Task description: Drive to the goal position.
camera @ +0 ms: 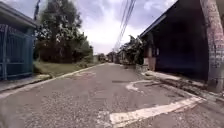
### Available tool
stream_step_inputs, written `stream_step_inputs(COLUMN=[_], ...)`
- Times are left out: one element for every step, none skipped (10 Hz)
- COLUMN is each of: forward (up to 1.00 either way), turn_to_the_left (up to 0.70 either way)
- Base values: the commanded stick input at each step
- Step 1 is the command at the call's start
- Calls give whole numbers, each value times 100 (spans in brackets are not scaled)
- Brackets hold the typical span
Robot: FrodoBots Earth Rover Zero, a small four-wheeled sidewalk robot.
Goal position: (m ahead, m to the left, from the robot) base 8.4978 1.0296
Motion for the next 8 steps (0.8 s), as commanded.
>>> stream_step_inputs(forward=[70,70,70,70,70,70,70,70], turn_to_the_left=[0,0,0,0,0,0,0,0])
